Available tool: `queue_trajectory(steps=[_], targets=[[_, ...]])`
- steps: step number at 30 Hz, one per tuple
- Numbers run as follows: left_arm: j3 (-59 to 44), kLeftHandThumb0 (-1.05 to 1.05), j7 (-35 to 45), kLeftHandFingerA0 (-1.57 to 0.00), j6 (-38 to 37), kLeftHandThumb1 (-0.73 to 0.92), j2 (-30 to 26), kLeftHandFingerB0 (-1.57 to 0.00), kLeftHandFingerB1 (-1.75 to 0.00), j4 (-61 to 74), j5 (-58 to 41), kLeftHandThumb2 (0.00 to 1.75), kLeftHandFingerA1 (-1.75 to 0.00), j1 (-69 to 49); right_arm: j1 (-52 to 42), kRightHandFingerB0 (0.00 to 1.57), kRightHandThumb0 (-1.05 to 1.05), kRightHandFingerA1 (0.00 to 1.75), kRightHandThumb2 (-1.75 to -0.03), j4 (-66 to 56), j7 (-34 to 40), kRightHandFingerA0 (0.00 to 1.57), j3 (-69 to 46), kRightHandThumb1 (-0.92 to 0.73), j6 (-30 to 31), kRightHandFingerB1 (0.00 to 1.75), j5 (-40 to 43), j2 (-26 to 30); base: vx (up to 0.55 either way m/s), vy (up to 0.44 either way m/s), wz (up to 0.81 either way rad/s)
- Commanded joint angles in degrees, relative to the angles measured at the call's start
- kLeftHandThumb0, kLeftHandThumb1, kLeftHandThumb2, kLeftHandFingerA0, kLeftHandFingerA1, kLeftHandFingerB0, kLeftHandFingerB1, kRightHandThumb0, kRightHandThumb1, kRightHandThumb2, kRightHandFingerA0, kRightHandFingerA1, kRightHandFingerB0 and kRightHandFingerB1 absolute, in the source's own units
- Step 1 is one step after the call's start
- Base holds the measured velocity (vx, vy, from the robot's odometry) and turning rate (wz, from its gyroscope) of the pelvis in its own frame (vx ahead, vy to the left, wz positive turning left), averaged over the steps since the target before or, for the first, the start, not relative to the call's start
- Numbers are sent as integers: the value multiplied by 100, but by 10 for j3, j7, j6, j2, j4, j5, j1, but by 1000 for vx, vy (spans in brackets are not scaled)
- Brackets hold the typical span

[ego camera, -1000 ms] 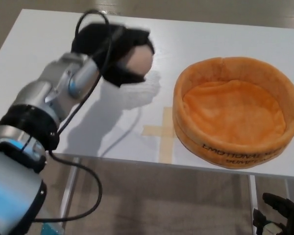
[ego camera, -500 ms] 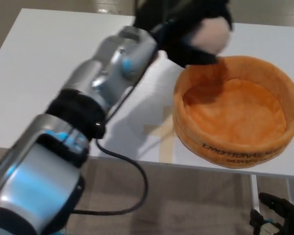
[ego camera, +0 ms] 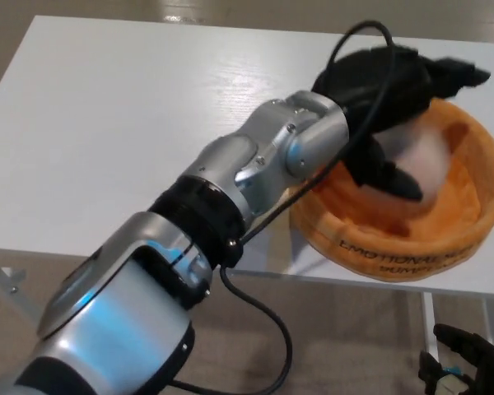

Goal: Use the left hand to pick up the pink round toy on the left and place it inside the orange plate on the desk.

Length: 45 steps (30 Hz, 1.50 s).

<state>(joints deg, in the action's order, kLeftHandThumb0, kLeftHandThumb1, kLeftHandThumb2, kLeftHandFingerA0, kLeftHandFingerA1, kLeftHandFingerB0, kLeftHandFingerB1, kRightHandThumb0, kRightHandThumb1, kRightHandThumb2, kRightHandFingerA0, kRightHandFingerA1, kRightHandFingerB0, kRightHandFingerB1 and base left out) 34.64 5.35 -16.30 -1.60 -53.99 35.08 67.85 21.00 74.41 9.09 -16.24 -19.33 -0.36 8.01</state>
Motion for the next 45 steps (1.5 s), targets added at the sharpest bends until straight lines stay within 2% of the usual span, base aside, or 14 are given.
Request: queue_trajectory(steps=[1,5,6,11,12,13,14,19,22,32,34,36,39,45], targets=[[0,-92,60,0,39,50,6,0,-4,-10,1,95,0,-2,-3,53,-23,87,-60,4,2,55,2,-61,-5,57,3,-1,0,0,0],[-10,-92,73,0,41,50,1,0,-5,-2,-7,96,0,3,-2,55,-25,85,-60,5,11,57,3,-60,-2,58,2,-2,0,0,0],[-18,-104,78,0,41,60,-3,0,-16,14,-13,68,0,3,-1,54,-24,87,-61,5,11,56,1,-59,-1,58,6,-3,0,0,0],[-67,-89,111,0,26,47,-38,0,-4,107,-52,93,0,-12,-1,52,-24,91,-62,5,18,55,12,-60,-4,60,-6,-5,0,0,0],[-75,-102,124,0,29,56,-46,0,-7,131,-59,67,0,-17,-1,51,-24,89,-62,5,19,54,13,-60,-4,60,-7,-4,0,0,0],[-79,-102,133,0,33,56,-50,0,-7,146,-61,67,0,-21,-1,51,-24,89,-62,5,19,54,14,-60,-3,60,-7,-4,0,0,0],[-95,-84,152,0,32,46,-73,0,-5,205,-77,88,0,-37,-2,50,-21,88,-63,5,17,54,13,-60,-5,59,-5,-3,0,0,0],[-163,-52,180,0,34,34,-140,-3,-18,436,-128,66,0,-121,-6,51,-22,88,-62,5,14,55,11,-60,-4,58,-1,2,0,0,0],[-203,6,163,0,11,48,-148,-11,-39,511,-175,71,-14,-172,-3,51,-21,92,-62,5,9,54,8,-61,-4,60,2,6,0,0,0],[-353,14,177,-11,-2,62,-195,-43,-33,779,-371,57,-35,-434,1,53,-21,92,-63,3,8,56,8,-59,-4,63,0,17,0,0,0],[-407,-5,286,-36,4,64,-250,-73,-44,802,-536,59,-37,-573,3,54,-22,86,-60,4,10,55,10,-60,0,57,-2,19,0,0,0],[-431,-1,417,-58,98,70,-270,-68,-47,784,-678,64,-49,-635,3,54,-21,92,-64,4,9,55,9,-58,-3,65,-2,19,0,0,0],[-443,-9,508,-50,188,69,-272,-66,-51,757,-778,65,-50,-670,3,54,-21,95,-64,4,10,55,8,-58,-4,63,-1,18,0,0,0],[-416,-20,591,-60,122,60,-281,-78,-48,666,-718,58,-48,-769,-3,51,-21,89,-64,5,4,53,-1,-57,-6,60,8,15,0,0,0]])
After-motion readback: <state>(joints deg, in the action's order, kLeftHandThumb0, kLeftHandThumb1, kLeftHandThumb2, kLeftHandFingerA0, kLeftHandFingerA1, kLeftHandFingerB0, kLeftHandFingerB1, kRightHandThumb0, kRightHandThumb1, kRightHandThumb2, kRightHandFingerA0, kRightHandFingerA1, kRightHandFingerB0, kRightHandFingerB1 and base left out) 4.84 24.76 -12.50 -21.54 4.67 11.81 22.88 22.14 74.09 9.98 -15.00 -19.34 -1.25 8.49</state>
